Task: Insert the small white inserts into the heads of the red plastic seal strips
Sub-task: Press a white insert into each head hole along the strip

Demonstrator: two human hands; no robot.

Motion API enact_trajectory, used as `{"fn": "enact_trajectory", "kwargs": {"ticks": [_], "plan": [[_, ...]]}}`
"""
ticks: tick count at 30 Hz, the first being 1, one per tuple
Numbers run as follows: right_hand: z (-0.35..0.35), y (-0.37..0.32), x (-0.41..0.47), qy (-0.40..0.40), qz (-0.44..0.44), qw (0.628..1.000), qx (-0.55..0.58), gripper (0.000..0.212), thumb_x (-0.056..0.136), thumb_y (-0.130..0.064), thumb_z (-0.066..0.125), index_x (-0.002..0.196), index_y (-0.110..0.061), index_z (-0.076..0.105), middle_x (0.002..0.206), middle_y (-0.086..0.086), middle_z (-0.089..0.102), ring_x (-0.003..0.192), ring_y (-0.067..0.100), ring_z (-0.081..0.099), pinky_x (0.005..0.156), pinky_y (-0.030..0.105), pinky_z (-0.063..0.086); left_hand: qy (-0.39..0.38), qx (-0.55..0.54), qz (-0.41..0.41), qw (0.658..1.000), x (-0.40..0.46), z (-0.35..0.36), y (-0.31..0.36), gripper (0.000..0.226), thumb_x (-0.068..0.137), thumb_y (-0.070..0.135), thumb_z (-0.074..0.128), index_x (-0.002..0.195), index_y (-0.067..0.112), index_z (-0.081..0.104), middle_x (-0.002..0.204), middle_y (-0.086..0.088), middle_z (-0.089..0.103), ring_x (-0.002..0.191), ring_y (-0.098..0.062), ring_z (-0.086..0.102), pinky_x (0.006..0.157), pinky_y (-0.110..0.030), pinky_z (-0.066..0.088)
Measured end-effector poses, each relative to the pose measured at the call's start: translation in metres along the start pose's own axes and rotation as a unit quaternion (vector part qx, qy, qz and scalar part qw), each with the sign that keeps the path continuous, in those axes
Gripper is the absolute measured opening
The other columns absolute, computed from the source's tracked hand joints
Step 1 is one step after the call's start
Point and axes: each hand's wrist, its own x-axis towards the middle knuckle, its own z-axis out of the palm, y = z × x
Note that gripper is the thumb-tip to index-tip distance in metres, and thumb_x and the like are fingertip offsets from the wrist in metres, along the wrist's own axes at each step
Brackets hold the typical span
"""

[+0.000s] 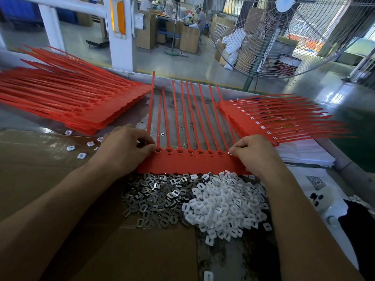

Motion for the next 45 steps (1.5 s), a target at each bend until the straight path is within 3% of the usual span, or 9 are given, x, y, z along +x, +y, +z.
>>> {"fn": "enact_trajectory", "kwargs": {"ticks": [12, 20, 22, 26, 34, 36, 39, 43, 45], "plan": [[0.004, 0.0, 0.004, 0.026, 0.035, 0.999, 0.023, 0.022, 0.087, -0.021, 0.081, 0.068, -0.026, 0.071, 0.074, -0.006, 0.068, 0.067, 0.009, 0.058, 0.057, 0.026, 0.041, -0.002, -0.001, -0.003, 1.0, 0.0, 0.0, 0.0, 0.001, 0.086, 0.044, 0.072, 0.087, 0.044, 0.071, 0.095, 0.01, 0.058, 0.096, -0.018, 0.058, 0.094, -0.047, 0.048], [0.003, 0.004, 0.005, 0.02, 0.04, 0.998, 0.054, 0.012, 0.087, -0.024, 0.081, 0.077, -0.024, 0.074, 0.079, -0.005, 0.071, 0.076, 0.013, 0.064, 0.074, 0.037, 0.057, 0.005, -0.004, 0.006, 1.0, 0.0, 0.001, -0.002, 0.001, 0.085, 0.044, 0.073, 0.086, 0.044, 0.072, 0.094, 0.009, 0.059, 0.092, -0.019, 0.059, 0.092, -0.048, 0.049], [0.003, 0.003, 0.005, 0.027, 0.031, 0.998, 0.055, 0.013, 0.088, -0.025, 0.08, 0.077, -0.024, 0.073, 0.077, -0.005, 0.07, 0.073, 0.012, 0.063, 0.07, 0.035, 0.056, 0.004, -0.005, 0.006, 1.0, 0.0, 0.001, -0.002, 0.002, 0.085, 0.044, 0.073, 0.085, 0.045, 0.071, 0.094, 0.009, 0.06, 0.093, -0.019, 0.059, 0.093, -0.048, 0.049], [0.001, 0.004, 0.003, 0.048, 0.012, 0.997, 0.053, 0.014, 0.09, -0.027, 0.078, 0.078, -0.025, 0.071, 0.08, -0.008, 0.069, 0.072, 0.004, 0.059, 0.058, 0.023, 0.038, 0.0, -0.005, 0.006, 1.0, 0.001, 0.0, -0.001, 0.005, 0.085, 0.044, 0.073, 0.083, 0.046, 0.069, 0.095, 0.008, 0.059, 0.094, -0.019, 0.059, 0.093, -0.048, 0.049], [-0.002, 0.002, 0.002, 0.076, -0.02, 0.995, 0.057, 0.008, 0.091, -0.024, 0.076, 0.084, -0.021, 0.075, 0.08, -0.004, 0.072, 0.077, 0.014, 0.065, 0.061, 0.024, 0.04, 0.004, -0.001, 0.007, 1.0, 0.001, 0.0, -0.002, 0.002, 0.086, 0.044, 0.072, 0.087, 0.043, 0.073, 0.095, 0.008, 0.059, 0.093, -0.018, 0.059, 0.092, -0.046, 0.049], [-0.002, -0.001, 0.0, 0.077, -0.042, 0.994, 0.065, 0.007, 0.091, -0.025, 0.076, 0.084, -0.023, 0.075, 0.077, -0.009, 0.071, 0.075, 0.009, 0.065, 0.061, 0.024, 0.04, 0.005, -0.001, 0.008, 1.0, 0.001, 0.001, -0.002, 0.003, 0.086, 0.044, 0.072, 0.088, 0.042, 0.073, 0.095, 0.008, 0.059, 0.093, -0.018, 0.059, 0.092, -0.046, 0.049], [-0.001, -0.014, -0.01, 0.002, -0.119, 0.991, 0.068, 0.007, 0.088, -0.028, 0.079, 0.082, -0.027, 0.077, 0.077, -0.016, 0.073, 0.076, -0.004, 0.065, 0.066, 0.02, 0.042, 0.005, -0.001, 0.006, 1.0, 0.001, 0.001, -0.001, 0.004, 0.086, 0.043, 0.073, 0.089, 0.041, 0.074, 0.094, 0.008, 0.059, 0.092, -0.018, 0.059, 0.092, -0.045, 0.049], [0.006, -0.033, -0.027, -0.181, -0.224, 0.957, 0.036, 0.005, 0.087, -0.03, 0.082, 0.086, -0.031, 0.078, 0.083, -0.017, 0.074, 0.078, 0.0, 0.068, 0.074, 0.022, 0.048, 0.005, 0.0, 0.005, 1.0, 0.001, 0.0, -0.001, 0.005, 0.086, 0.042, 0.073, 0.09, 0.04, 0.074, 0.095, 0.007, 0.06, 0.094, -0.019, 0.059, 0.094, -0.046, 0.048], [0.01, -0.039, -0.032, -0.232, -0.247, 0.941, 0.026, 0.005, 0.087, -0.031, 0.083, 0.089, -0.031, 0.078, 0.083, -0.016, 0.073, 0.077, 0.0, 0.067, 0.072, 0.022, 0.049, 0.002, 0.001, 0.005, 1.0, 0.001, 0.001, 0.0, 0.006, 0.086, 0.043, 0.072, 0.09, 0.039, 0.074, 0.096, 0.006, 0.06, 0.096, -0.02, 0.059, 0.095, -0.047, 0.048]]}}
